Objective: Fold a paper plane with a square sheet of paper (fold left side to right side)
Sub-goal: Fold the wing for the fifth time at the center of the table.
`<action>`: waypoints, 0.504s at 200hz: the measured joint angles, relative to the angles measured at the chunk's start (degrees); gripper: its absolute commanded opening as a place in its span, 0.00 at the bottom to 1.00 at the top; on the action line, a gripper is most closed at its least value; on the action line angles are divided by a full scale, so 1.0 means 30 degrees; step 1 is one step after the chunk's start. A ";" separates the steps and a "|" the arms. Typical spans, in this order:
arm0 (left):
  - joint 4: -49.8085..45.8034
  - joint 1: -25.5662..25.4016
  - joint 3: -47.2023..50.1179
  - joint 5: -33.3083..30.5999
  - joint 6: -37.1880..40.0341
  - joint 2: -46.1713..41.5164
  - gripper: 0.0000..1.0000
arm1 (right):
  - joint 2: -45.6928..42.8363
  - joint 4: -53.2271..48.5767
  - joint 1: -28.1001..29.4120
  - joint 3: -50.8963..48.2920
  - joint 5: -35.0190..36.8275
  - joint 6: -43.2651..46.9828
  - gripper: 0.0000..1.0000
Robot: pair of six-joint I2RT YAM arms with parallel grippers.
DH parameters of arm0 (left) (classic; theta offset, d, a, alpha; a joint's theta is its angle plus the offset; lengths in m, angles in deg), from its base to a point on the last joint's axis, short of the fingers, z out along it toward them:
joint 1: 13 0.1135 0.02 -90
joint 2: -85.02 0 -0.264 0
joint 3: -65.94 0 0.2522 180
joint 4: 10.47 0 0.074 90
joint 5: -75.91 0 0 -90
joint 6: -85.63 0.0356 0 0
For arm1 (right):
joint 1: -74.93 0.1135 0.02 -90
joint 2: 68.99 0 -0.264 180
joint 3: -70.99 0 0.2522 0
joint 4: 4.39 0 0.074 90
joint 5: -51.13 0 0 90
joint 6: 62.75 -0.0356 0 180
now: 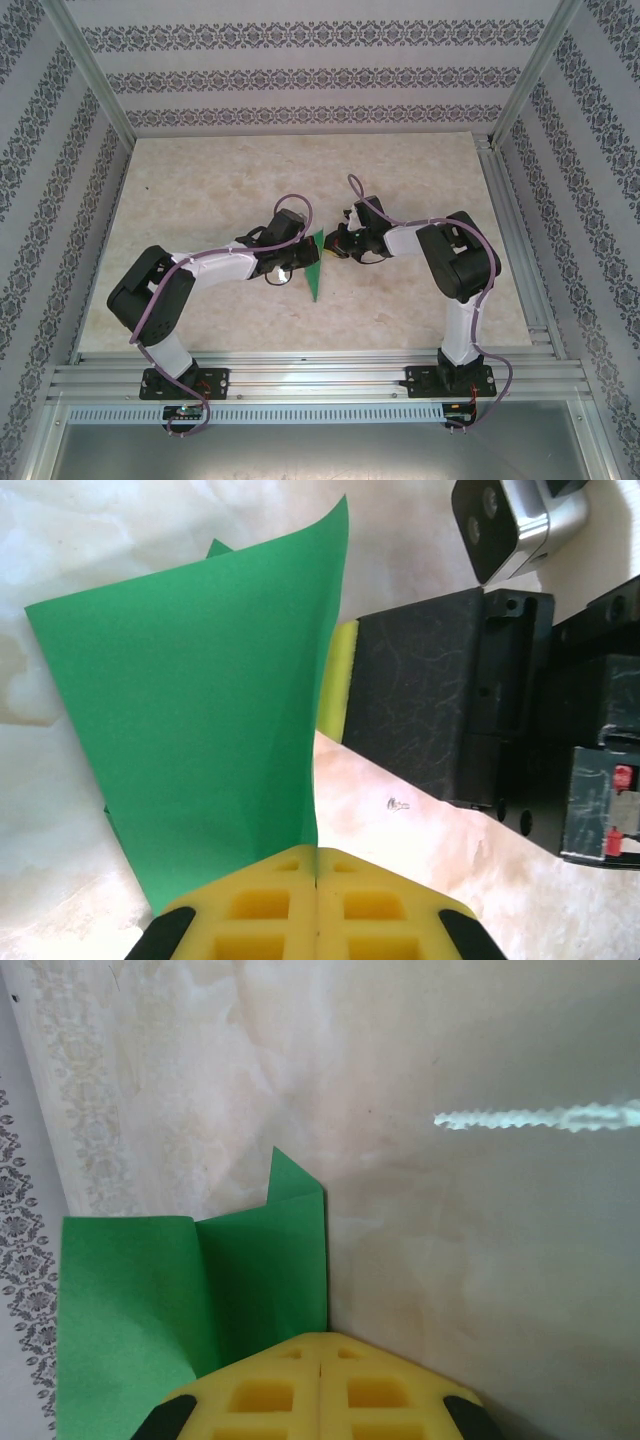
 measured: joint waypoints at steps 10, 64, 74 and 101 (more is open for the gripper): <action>0.0131 0.0000 0.0189 -0.0015 -0.0066 -0.0051 0.00 | -0.0058 -0.0095 0.0000 0.0000 0.0000 0.0000 0.05; 0.0867 0.0000 0.0787 -0.0015 -0.0109 -0.0583 0.00 | -0.0882 -0.0277 0.0000 0.0131 -0.0036 -0.0007 0.08; 0.0947 0.0000 0.0801 -0.0015 -0.0109 -0.0736 0.00 | -0.0882 -0.0277 0.0029 0.0270 -0.0036 -0.0015 0.08; 0.1362 0.0000 0.0809 -0.0015 -0.0109 -0.0991 0.00 | -0.0867 -0.0270 0.0248 0.0393 -0.0036 -0.0255 0.08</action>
